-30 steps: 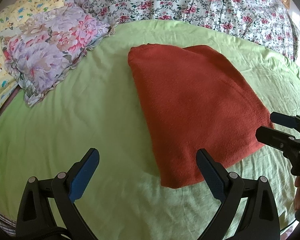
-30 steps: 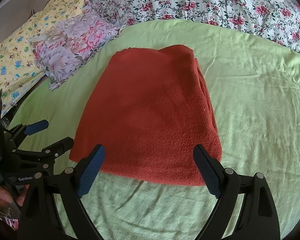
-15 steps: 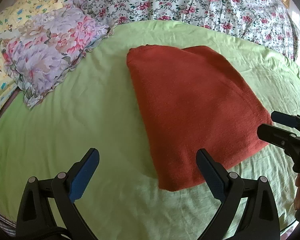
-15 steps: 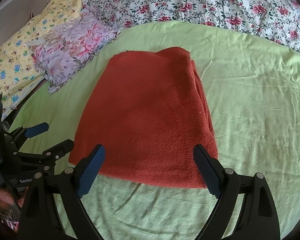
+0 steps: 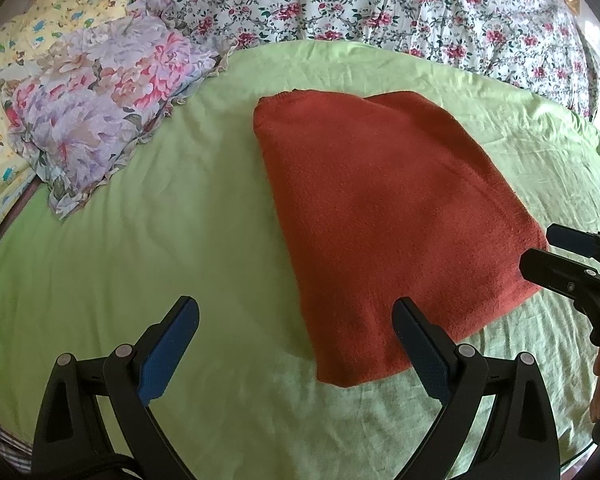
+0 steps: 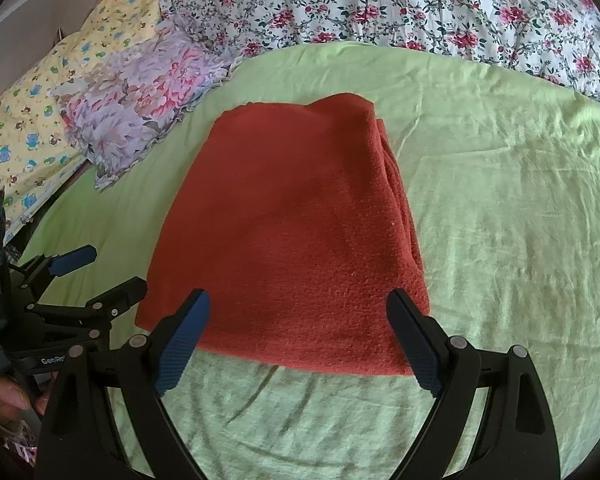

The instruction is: Fold small clothes

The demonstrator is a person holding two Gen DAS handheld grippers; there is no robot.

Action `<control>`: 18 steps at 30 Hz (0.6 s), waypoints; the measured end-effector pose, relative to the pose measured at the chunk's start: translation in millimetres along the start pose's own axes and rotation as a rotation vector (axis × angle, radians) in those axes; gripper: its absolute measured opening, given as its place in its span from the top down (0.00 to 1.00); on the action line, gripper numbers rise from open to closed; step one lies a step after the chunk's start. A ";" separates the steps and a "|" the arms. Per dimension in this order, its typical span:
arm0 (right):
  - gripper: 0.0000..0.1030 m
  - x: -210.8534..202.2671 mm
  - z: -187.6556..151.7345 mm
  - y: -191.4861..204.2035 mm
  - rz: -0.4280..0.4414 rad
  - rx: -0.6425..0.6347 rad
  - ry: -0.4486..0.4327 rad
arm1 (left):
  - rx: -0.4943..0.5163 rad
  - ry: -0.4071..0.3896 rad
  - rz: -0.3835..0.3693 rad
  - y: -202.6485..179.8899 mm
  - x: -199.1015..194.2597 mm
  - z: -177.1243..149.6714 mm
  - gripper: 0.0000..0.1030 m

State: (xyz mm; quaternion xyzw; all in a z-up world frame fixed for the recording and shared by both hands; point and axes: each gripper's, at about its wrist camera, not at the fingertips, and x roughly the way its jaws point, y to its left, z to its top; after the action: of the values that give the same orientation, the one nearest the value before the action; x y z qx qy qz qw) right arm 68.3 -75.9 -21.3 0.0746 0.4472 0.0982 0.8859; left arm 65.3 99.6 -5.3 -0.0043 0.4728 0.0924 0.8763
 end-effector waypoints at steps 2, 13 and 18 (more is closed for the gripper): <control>0.13 -0.2 0.1 -0.1 0.000 0.000 0.000 | 0.000 0.001 -0.004 -0.2 0.5 0.7 0.05; 0.13 -0.2 1.3 -1.9 0.000 0.001 -0.001 | -0.005 0.000 -0.004 -0.6 0.3 2.3 0.05; 0.13 -0.4 1.7 -1.9 0.000 0.002 -0.001 | -0.005 -0.001 -0.006 -1.2 -1.4 2.3 0.05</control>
State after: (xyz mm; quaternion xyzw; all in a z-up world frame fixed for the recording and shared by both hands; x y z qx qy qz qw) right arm 69.7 -77.9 -20.4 0.0755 0.4467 0.0980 0.8861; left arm 66.6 98.4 -3.0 -0.0080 0.4722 0.0911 0.8768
